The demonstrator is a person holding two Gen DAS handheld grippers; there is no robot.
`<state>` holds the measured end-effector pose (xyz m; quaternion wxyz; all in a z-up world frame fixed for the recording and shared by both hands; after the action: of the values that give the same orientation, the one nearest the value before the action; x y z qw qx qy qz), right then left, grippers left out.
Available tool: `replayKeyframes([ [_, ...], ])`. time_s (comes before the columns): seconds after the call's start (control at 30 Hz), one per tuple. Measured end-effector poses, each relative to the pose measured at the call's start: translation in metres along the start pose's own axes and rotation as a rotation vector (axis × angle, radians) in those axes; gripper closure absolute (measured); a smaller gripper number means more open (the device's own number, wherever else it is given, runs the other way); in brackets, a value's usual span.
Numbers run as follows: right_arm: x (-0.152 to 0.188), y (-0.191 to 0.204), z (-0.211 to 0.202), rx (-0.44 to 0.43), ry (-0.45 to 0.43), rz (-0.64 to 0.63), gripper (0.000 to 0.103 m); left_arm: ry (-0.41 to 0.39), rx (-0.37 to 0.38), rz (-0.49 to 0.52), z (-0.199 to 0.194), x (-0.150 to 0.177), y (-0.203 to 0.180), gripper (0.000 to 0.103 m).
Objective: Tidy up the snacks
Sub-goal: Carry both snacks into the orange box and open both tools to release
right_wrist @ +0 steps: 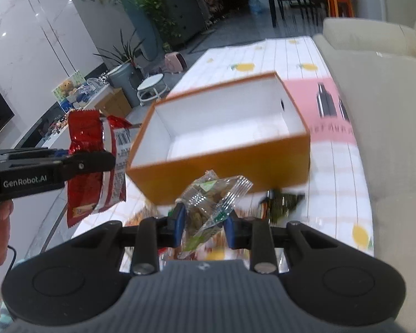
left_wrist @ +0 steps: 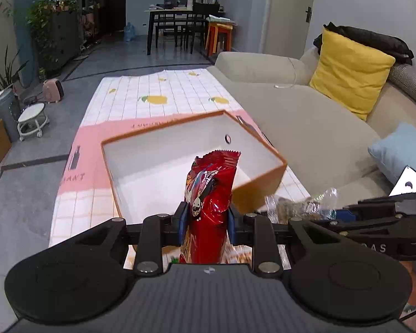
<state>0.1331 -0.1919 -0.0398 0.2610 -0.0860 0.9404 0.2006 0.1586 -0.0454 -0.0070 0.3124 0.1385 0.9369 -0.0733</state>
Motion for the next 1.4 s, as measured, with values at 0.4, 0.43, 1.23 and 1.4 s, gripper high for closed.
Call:
replayKeyframes([
  [0.4,-0.094,0.012,0.038,0.005,-0.066,-0.052,0.077,0.021,-0.017,-0.034,0.035,-0.058,0.025,0.073],
  [0.43,-0.100,0.012,0.044,0.005,-0.062,-0.055,0.077,0.035,-0.019,-0.044,0.041,-0.059,0.029,0.073],
  [1.23,-0.119,-0.010,0.200,-0.018,0.402,-0.084,0.077,0.467,-0.051,-0.102,0.168,-0.047,0.070,0.073],
  [1.4,-0.112,-0.009,0.212,0.001,0.455,-0.107,0.077,0.544,-0.091,-0.074,0.182,-0.035,0.071,0.072],
])
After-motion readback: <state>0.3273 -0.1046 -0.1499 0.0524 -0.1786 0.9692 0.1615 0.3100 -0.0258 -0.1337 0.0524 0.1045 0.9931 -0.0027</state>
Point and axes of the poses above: each gripper's, at about its wrist camera, not at the fingertips, and z roughly the way its jaws point, y to its left, x to its underside, the point moved 8 cm from there along z, roughly the way its jaws point, and after that the axes turned 10 degrees about y, right-handed, at the moved point
